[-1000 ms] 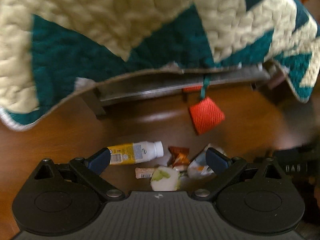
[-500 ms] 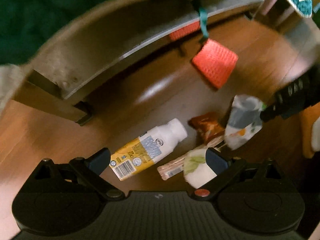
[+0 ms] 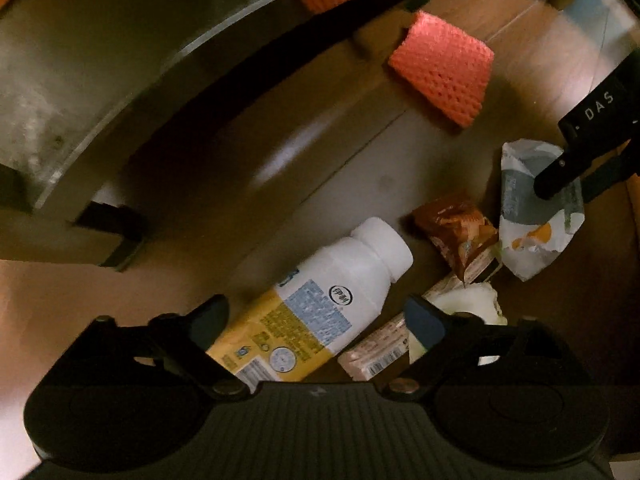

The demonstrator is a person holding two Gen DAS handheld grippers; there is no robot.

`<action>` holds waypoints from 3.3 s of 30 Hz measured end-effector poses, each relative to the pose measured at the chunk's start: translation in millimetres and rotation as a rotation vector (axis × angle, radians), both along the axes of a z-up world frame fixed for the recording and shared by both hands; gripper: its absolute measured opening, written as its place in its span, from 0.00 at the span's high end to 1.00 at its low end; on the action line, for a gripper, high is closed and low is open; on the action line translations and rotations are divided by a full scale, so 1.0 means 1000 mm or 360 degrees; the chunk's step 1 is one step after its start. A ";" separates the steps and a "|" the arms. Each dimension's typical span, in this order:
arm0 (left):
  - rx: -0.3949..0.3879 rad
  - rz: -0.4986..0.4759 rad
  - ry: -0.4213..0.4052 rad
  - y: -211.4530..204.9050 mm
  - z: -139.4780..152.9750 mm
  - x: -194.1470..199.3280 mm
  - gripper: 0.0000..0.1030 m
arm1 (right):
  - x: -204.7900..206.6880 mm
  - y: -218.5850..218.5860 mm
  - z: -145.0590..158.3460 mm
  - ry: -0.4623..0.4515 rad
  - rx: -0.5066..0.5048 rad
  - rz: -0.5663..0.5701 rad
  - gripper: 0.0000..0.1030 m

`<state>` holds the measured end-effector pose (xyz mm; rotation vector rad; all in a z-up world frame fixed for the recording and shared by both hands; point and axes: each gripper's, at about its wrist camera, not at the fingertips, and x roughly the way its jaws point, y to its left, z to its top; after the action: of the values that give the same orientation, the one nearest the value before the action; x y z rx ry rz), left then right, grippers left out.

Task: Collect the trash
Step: 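Grasp white bottle with left gripper while right gripper grasps clear plastic bag, then carry bottle and plastic bag with both tools over the teal wastebasket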

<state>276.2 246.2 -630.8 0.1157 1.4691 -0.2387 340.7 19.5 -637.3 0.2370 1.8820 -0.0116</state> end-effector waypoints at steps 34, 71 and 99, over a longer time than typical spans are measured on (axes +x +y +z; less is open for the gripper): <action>-0.0085 0.0441 -0.0042 0.015 0.084 -0.017 0.42 | -0.013 -0.006 0.158 -0.0494 0.0104 0.0523 0.99; -0.0042 0.0495 -0.1085 -0.139 0.542 -0.080 0.43 | -0.062 -0.185 0.630 -0.1935 0.0371 0.1021 0.99; -0.0566 -0.0010 -0.1517 -0.433 0.765 0.082 0.44 | 0.034 -0.425 0.743 -0.2289 -0.0080 0.0389 0.99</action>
<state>357.7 -186.3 134.6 -0.0555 0.4671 -0.3792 374.3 -405.5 105.2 -0.0496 0.4632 0.2214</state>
